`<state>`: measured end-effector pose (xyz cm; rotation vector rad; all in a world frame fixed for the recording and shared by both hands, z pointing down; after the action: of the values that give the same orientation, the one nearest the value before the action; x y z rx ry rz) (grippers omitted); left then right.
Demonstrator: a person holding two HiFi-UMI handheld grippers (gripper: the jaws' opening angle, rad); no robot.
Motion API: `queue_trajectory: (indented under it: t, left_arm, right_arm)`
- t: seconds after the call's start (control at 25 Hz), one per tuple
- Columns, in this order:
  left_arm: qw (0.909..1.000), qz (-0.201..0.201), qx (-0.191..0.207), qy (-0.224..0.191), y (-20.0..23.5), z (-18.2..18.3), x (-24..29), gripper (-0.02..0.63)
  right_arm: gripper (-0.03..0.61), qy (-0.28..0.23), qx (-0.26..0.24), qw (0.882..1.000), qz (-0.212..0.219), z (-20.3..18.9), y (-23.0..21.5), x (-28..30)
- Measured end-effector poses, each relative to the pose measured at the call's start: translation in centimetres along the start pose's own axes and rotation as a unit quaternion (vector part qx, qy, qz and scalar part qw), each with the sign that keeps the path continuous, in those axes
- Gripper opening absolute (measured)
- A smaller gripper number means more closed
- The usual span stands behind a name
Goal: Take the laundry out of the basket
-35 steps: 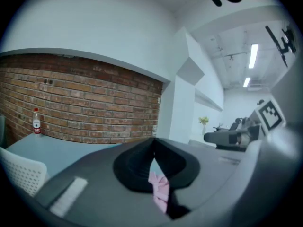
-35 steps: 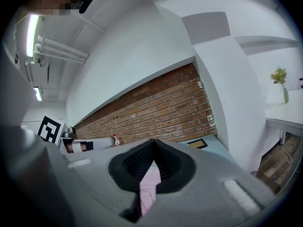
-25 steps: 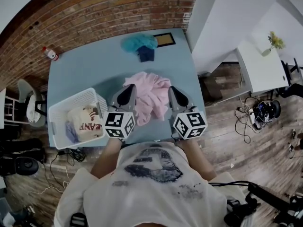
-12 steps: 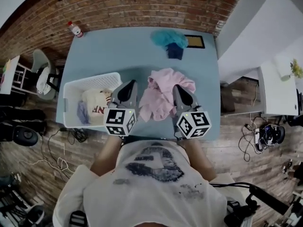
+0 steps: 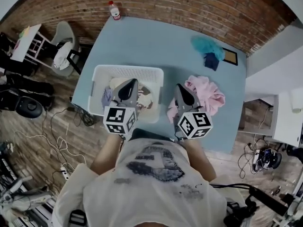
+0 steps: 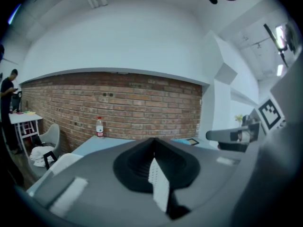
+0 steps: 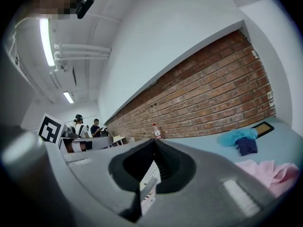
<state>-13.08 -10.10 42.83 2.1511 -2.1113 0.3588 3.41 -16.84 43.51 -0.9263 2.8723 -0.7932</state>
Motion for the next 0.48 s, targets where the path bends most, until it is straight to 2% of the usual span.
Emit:
queue_trajectory:
  t: [0.48]
  left_arm:
    - [0.9998,0.008,-0.016,0.012,14.8,-3.8,-4.6,-0.008]
  right_arm:
    - [-0.003,0.030,-0.009,0.999,0.011,-5.0,11.2,10.5]
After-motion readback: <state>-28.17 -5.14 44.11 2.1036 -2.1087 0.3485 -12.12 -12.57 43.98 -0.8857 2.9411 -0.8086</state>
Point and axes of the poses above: the fingertips, and each gripper's own axes: x forward along the fingers, y to its left, z out of its top, the point moved 2 cm from there along -x, backward along the fingers, and after that the axes turned 9 degrees about x, right-handed, at the moved point
